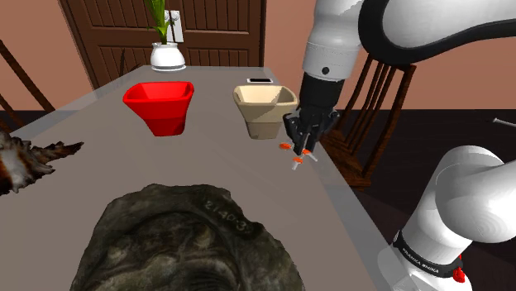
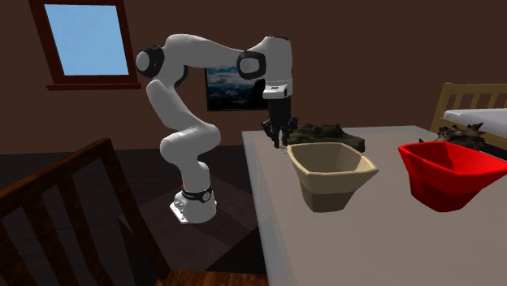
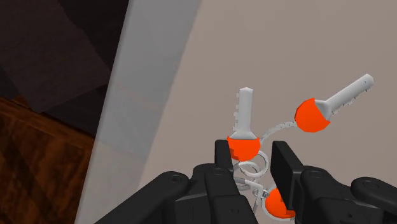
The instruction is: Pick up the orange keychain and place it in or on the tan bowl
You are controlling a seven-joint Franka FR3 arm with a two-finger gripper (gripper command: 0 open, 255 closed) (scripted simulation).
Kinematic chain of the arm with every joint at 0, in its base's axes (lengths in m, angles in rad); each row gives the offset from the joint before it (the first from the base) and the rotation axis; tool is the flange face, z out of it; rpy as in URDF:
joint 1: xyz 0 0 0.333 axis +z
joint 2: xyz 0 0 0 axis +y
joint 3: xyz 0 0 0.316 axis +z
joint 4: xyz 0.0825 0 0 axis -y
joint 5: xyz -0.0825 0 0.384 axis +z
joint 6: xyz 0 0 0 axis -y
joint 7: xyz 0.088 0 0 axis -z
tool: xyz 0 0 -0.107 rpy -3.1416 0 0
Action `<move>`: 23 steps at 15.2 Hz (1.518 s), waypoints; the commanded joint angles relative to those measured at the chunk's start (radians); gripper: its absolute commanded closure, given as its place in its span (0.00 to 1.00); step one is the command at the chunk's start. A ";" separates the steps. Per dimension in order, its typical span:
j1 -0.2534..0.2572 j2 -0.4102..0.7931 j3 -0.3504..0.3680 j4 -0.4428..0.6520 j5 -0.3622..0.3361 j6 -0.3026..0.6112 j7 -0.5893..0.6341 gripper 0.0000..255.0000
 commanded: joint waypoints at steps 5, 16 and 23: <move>-0.008 0.008 -0.017 0.082 -0.016 -0.076 0.001 1.00; -0.022 0.040 -0.039 0.249 -0.040 -0.210 0.008 1.00; -0.030 0.072 -0.049 0.365 -0.053 -0.294 0.013 1.00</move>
